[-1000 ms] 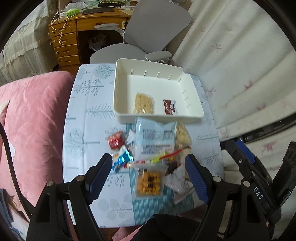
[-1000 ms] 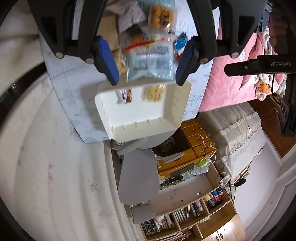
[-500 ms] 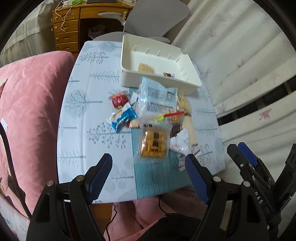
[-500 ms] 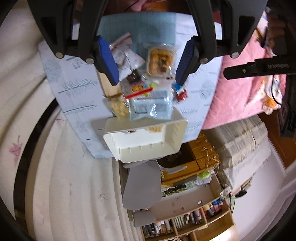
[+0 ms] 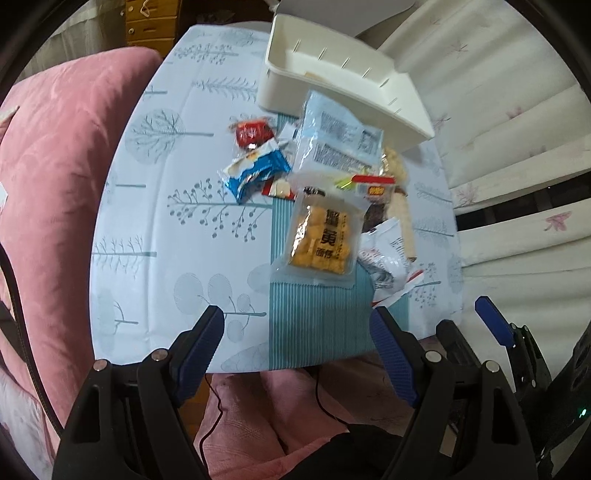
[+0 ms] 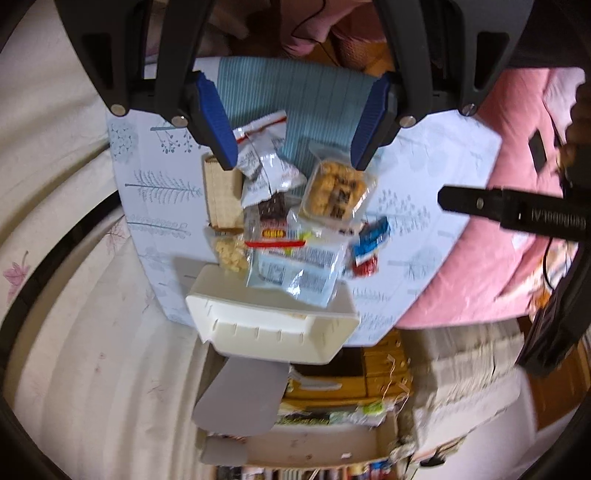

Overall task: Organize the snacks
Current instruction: 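Grasp the clear bag of yellow cake with the left gripper while the right grasps the white red-striped bag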

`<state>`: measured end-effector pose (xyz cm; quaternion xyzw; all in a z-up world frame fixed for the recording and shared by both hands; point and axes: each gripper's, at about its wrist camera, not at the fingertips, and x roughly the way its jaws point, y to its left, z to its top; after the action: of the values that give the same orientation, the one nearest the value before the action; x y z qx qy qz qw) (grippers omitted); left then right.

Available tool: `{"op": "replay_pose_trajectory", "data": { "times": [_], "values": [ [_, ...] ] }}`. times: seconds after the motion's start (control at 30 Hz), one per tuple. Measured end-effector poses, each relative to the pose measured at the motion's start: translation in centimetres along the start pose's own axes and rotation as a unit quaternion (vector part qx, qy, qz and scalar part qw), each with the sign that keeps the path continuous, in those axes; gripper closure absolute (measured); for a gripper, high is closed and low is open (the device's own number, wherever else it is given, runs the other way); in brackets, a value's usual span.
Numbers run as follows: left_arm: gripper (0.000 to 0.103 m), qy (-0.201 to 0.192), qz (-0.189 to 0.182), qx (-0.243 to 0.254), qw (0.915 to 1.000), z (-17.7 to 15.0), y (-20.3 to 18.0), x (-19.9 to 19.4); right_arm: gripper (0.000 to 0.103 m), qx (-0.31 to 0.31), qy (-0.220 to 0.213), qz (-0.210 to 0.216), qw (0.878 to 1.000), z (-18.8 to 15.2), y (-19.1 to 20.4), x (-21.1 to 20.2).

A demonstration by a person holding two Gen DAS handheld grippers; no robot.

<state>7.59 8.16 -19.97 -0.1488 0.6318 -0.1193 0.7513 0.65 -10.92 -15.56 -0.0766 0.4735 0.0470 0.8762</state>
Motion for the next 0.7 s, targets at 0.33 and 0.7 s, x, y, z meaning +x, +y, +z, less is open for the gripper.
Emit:
{"op": "replay_pose_trajectory", "data": {
  "times": [0.33, 0.7],
  "values": [
    [0.015, 0.039, 0.056, -0.019, 0.9975, 1.9, -3.2, 6.2, 0.039, -0.047, 0.072, 0.005, 0.996, -1.4, -3.6, 6.3],
    [0.014, 0.084, 0.122, -0.055, 0.9874, 5.2, -6.3, 13.1, 0.032, -0.121, 0.125, 0.087, 0.981, -1.2, -7.1, 12.8]
  ]
}}
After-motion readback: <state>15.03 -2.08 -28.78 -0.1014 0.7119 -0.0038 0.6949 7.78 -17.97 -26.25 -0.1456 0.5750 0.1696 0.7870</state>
